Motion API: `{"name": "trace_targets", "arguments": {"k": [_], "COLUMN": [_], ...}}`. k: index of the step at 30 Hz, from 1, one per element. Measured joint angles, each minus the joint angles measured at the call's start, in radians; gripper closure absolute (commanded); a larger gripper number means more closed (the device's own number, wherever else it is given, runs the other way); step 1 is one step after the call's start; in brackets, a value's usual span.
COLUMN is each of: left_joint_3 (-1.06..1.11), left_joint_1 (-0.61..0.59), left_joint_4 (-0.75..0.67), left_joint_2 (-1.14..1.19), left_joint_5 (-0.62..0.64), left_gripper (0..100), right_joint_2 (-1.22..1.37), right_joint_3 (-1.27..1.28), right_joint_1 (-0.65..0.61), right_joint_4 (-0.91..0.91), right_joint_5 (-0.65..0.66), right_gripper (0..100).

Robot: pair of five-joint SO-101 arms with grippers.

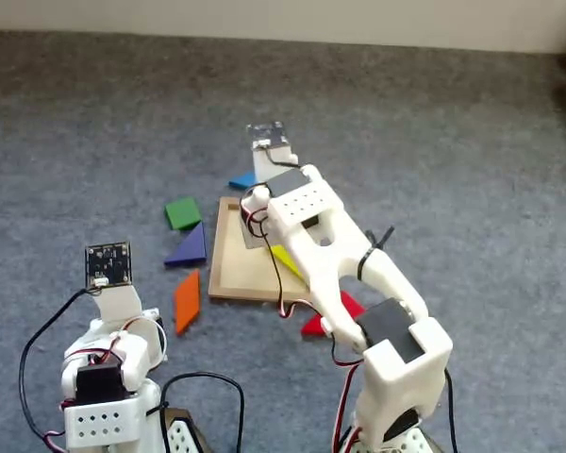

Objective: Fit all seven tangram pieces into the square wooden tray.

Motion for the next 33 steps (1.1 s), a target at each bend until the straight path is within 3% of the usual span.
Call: {"name": "trace_targets", "arguments": {"k": [5,15,33], "left_joint_3": [0.0,0.0,0.0], "left_joint_1": [0.0,0.0,0.0], "left_joint_4": [0.0,0.0,0.0], "left_joint_2": [0.0,0.0,0.0], "left_joint_5": [0.0,0.0,0.0], "left_gripper": [99,99,99], "right_joint_2": [0.0,0.101,0.068], "right_joint_3": [0.0,0.011,0.014], "right_joint_1": [0.0,0.071,0.069], "right_joint_4": [-0.044,-0.104,0.029], "right_joint_5": [0.091,0.104,0.107], "right_gripper": [97.8,98.1,98.3]}}
